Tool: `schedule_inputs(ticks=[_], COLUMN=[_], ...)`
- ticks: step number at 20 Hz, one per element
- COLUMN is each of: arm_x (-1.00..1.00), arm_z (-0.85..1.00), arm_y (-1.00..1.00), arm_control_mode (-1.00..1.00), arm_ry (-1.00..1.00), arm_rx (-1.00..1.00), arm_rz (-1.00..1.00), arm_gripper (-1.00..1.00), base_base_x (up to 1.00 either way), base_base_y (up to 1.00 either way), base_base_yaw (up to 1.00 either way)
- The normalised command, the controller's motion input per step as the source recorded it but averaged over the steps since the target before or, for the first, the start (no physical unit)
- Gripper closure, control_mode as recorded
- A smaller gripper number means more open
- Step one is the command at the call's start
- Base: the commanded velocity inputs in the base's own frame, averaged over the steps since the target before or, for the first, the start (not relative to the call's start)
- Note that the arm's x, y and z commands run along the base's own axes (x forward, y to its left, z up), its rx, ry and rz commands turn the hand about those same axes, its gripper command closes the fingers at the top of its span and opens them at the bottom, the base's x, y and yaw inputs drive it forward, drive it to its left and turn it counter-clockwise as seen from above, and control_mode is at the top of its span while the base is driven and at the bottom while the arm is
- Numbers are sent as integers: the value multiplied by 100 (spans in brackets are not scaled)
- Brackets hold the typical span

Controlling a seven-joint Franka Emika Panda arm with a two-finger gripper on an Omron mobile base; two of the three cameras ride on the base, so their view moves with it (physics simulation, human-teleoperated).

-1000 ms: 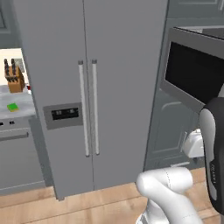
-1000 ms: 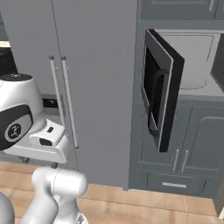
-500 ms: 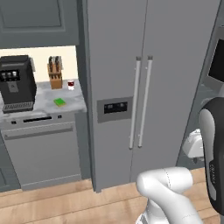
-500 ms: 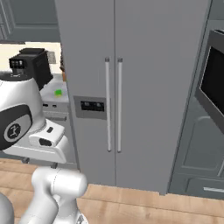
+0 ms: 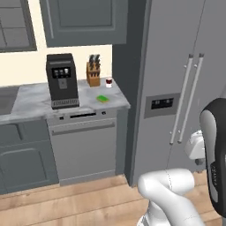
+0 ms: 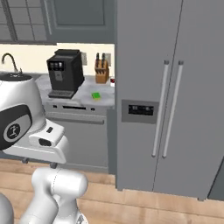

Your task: Place the sponge inside the microwave to prepare for sanitizing.

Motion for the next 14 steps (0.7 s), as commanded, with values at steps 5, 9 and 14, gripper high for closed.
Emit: schedule_inputs(ticks=[5,9,14], arm_x=[0,0,0], arm_z=[0,0,0], arm_y=[0,0,0], arm_control_mode=[100,100,100], arm_ry=[0,0,0], arm_rx=[0,0,0], arm_rz=[0,0,0], arm_gripper=[-100,-100,-100], base_base_x=[34,73,82], base_base_y=[83,4,18], base_base_yaw=[0,-2,0])
